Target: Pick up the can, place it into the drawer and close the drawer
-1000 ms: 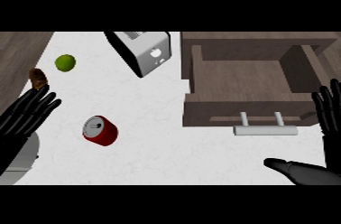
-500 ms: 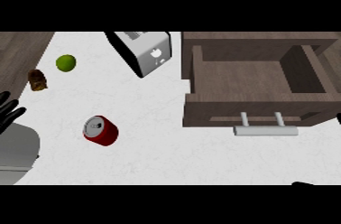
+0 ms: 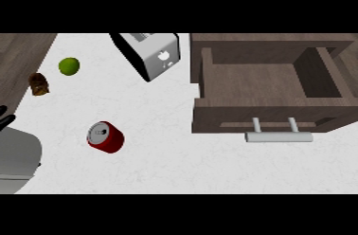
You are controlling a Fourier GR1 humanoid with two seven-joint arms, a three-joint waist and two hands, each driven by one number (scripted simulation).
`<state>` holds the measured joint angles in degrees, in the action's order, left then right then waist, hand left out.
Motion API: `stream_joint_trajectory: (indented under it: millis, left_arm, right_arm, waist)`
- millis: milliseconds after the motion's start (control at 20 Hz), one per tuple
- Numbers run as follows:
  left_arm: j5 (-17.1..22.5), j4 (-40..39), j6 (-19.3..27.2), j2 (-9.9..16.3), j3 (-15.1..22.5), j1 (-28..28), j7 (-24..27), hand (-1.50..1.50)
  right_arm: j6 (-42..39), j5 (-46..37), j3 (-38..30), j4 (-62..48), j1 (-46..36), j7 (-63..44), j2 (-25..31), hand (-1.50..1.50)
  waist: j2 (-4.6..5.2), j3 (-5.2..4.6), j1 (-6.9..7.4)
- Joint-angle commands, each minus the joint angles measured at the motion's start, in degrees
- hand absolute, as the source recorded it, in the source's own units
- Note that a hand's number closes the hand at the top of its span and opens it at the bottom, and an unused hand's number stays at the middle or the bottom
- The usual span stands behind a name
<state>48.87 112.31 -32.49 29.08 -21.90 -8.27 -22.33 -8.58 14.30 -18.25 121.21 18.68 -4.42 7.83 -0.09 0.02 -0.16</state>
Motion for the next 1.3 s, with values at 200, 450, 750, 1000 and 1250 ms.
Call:
stream_joint_trajectory:
  millis: [200,450,750,1000,1250]
  left_arm:
    - [5.22,2.29,9.27,-2.13,4.30,3.59,-8.57,-1.50]
    - [3.11,-4.11,4.60,-3.93,4.06,4.55,-8.02,-1.50]
    - [-4.55,-11.93,6.36,-7.26,8.02,12.56,-6.80,-1.50]
    - [-11.88,-13.63,7.48,-11.57,11.50,14.19,-4.45,-1.50]
    - [-19.88,-16.73,3.32,-15.17,12.53,9.33,3.35,-1.50]
  right_arm:
    - [-5.46,6.94,-6.38,1.09,3.62,0.99,1.38,-1.50]
    - [-8.72,6.18,-6.88,4.74,9.48,1.56,-2.03,-1.50]
    - [-9.62,6.54,-9.68,0.63,4.49,1.52,-0.71,-1.50]
    - [-10.72,7.05,-11.18,0.70,3.93,-0.75,-0.67,-1.50]
    - [-15.98,11.16,-16.19,0.10,7.53,1.56,-0.88,-1.50]
  waist:
    - [0.00,0.01,-0.43]
    - [0.01,-0.02,-0.40]
    - [0.09,-0.02,-0.43]
    - [0.11,-0.03,-0.27]
    - [0.05,-0.03,-0.31]
